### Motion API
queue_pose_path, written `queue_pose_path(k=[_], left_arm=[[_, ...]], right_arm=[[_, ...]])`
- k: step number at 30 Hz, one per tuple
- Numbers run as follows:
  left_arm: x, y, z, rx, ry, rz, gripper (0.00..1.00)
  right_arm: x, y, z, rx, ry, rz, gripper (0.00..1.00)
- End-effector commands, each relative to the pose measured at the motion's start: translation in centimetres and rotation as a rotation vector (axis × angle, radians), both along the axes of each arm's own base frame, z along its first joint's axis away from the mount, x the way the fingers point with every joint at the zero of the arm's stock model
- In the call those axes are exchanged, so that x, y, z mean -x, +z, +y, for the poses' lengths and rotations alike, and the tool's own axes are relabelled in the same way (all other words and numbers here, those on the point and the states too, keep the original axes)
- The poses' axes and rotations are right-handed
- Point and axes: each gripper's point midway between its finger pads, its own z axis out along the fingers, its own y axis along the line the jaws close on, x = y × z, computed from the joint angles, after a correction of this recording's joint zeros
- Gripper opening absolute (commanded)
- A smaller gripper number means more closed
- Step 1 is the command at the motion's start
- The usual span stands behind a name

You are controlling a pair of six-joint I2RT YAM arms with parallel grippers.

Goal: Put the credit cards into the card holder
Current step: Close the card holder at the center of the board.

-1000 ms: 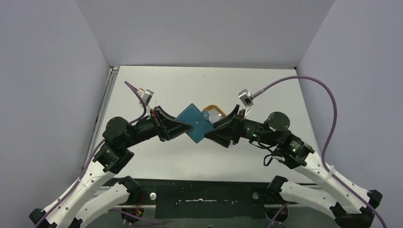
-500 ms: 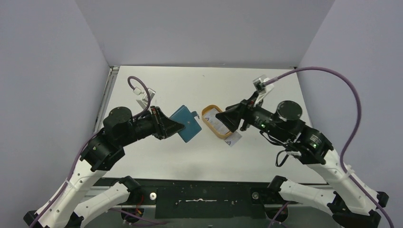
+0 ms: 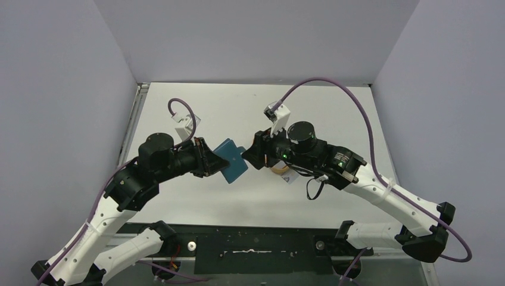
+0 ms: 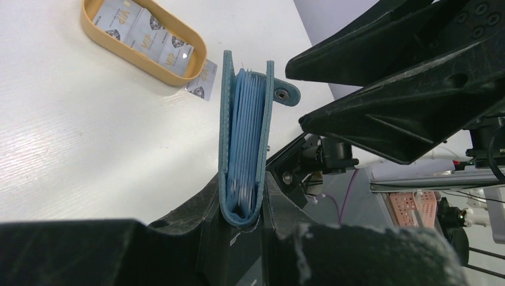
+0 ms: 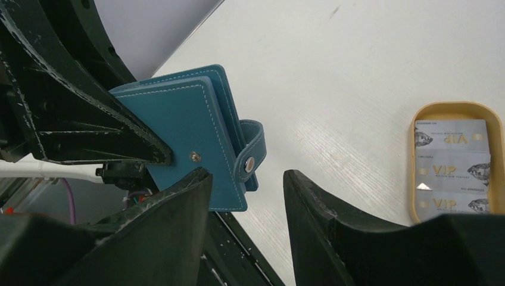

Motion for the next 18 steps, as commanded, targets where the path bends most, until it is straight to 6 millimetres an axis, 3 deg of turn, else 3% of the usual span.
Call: queue_pose_path(k=[1,8,18], left_arm=[[0.3,3.5,0.2,0.055,-0.011,-0.099,0.00],[0.4,3.1,0.3,0.051,-0.011,-0.095,0.00],[0.4,3.1,0.2,0.054,-0.010,-0.092,0.00]], right_arm=[[-1.0,4.8,0.4,-0.108,-0.032,-0.106,0.46],[-1.0,4.3,0.6,-0.104,-0.022,-0.105,0.35],[-1.0,3.7,1.2,-0.090,0.002,-0.091,0.33]])
